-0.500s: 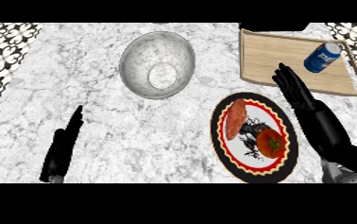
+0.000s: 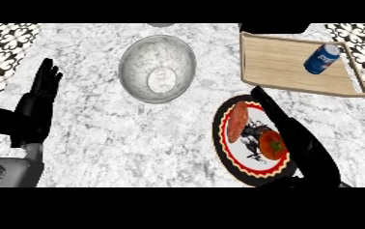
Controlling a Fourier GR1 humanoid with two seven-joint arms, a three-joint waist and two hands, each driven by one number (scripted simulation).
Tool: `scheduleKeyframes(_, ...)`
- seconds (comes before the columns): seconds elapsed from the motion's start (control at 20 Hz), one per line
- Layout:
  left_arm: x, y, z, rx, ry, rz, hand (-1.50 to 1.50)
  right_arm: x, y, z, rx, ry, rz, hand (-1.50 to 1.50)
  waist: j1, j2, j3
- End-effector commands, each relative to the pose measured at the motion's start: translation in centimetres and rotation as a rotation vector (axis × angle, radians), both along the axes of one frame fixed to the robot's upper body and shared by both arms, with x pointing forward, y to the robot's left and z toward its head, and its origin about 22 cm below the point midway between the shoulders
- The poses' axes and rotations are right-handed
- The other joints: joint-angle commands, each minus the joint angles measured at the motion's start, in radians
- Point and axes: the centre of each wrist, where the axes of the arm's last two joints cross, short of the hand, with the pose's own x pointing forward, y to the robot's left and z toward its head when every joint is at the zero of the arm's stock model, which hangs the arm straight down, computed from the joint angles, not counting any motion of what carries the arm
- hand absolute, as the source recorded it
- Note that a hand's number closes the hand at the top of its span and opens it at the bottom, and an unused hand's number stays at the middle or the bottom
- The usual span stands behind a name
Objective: Pick the tomato from the plate and place it in the bowl
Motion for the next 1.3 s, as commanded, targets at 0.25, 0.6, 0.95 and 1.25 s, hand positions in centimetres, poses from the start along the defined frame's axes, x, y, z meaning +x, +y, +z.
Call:
scheduleKeyframes(0.25, 2.1, 2.2, 4.6, -0.069, -0.126, -0.021, 0.0, -10.1, 1.0, -6.3, -0.127, -0.298, -0.083, -1.5, -0.011, 0.02, 0.001)
scheduleKeyframes(0.6, 1.1, 3.1, 4.1, -0.052, -0.13, -0.02, 0.0, -13.0, -4.4, -0.2, -0.418, -0.305, -0.325, -1.5, -0.012, 0.018, -0.002)
scheduleKeyframes(0.95, 1.2, 4.1, 3.4, -0.046, -0.133, 0.002, 0.0, -14.6, -8.3, 3.0, -0.862, -0.133, -0.337, -1.5, -0.022, 0.024, -0.005)
scheduleKeyframes(1.25, 0.5, 3.5, 3.1, -0.062, -0.125, -0.011, 0.0, -14.7, -8.8, 5.7, -1.106, -0.05, -0.299, -1.5, 0.001, 0.022, -0.003)
